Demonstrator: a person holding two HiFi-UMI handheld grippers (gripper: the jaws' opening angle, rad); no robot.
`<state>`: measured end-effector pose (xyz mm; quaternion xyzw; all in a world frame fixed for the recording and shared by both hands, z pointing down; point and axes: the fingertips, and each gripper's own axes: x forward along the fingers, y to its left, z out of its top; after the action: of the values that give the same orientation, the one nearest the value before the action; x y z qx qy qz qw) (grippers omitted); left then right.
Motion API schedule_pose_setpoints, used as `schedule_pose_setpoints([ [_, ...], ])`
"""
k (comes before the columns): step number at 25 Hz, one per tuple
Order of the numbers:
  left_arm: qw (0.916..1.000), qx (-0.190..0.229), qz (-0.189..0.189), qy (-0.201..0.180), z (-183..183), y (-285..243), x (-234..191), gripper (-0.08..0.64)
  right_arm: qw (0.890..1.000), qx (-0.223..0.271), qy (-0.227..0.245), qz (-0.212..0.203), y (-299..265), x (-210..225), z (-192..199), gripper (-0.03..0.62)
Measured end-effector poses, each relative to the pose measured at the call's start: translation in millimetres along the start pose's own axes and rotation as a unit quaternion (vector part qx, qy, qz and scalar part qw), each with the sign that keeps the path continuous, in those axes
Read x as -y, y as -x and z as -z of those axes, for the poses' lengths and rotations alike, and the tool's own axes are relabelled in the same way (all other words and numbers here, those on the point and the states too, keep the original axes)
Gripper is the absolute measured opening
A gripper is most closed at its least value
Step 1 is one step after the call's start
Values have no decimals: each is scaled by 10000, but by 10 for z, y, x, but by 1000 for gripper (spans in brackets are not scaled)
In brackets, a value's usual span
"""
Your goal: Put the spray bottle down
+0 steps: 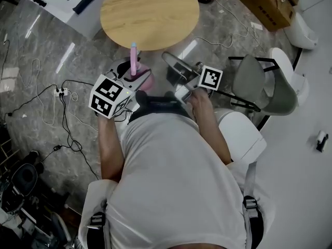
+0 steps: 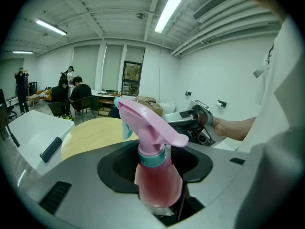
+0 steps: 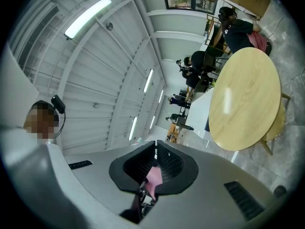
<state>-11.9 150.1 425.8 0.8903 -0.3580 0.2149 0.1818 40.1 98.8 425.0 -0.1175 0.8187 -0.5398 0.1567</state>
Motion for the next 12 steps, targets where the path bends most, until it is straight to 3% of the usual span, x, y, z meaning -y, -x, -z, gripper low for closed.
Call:
schedule_pose_setpoints([
  [12, 9999, 116, 9, 53, 23, 54, -42, 205, 9998, 163, -15, 131, 0, 20, -23, 26],
])
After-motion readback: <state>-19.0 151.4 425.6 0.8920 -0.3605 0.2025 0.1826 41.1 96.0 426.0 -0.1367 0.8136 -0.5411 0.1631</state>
